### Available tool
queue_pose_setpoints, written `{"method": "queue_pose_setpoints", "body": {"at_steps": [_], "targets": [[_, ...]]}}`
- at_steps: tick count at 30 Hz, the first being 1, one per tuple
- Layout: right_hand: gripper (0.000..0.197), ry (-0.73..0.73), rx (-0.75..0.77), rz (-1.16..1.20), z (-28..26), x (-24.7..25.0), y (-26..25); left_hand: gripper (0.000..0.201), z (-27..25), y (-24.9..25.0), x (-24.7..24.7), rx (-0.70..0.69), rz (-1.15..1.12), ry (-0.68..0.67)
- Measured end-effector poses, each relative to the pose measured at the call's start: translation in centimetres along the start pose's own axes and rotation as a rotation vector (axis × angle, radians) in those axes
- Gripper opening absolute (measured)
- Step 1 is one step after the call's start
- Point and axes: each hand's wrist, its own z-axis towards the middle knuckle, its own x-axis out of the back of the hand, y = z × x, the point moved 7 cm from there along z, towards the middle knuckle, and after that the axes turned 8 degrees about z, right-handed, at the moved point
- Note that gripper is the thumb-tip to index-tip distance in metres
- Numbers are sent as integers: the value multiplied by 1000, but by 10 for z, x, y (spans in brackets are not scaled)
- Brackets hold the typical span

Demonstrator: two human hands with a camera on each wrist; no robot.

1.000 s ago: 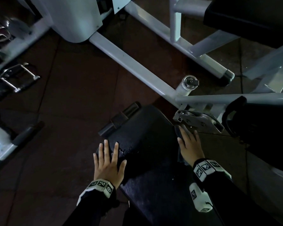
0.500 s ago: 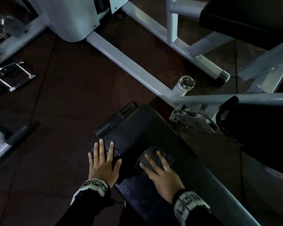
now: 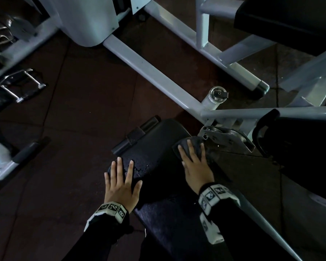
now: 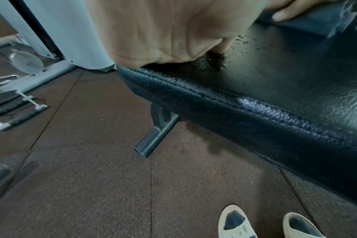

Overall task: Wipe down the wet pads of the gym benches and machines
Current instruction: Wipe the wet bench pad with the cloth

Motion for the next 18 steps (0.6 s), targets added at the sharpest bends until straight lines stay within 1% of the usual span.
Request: {"method": "queue_pose_setpoints", "body": {"at_steps": [1, 3, 4, 5, 6, 9, 10, 12, 13, 15, 18], "targets": [[66, -16, 30, -8, -2, -8, -11, 69, 0, 0, 0, -1, 3, 2], [82, -64, 121, -27, -21, -24, -26, 69, 0, 1, 1, -5, 5, 11], [91, -102, 179, -30, -38, -30, -30, 69, 0, 1, 1, -6, 7, 13], [97, -184, 226, -27, -58, -38, -30, 69, 0, 2, 2, -8, 10, 15], [102, -258, 230, -20, -77, -43, -22, 69, 0, 2, 2, -10, 11, 15], [110, -329, 121, -94, -107, -50, 31, 68, 0, 3, 3, -7, 9, 19], [107, -321, 87, -128, -108, -48, 48, 68, 0, 3, 3, -7, 10, 20], [92, -223, 9, -111, -97, -30, 66, 68, 0, 2, 3, -8, 3, 23], [83, -154, -11, -75, -87, -19, 66, 68, -1, 2, 3, -8, 2, 25], [66, -80, -50, -6, -61, 0, 52, 68, -1, 2, 2, -6, -1, 21], [60, -10, -35, -28, -18, 10, 22, 68, -1, 1, 1, -2, 6, 12]]}}
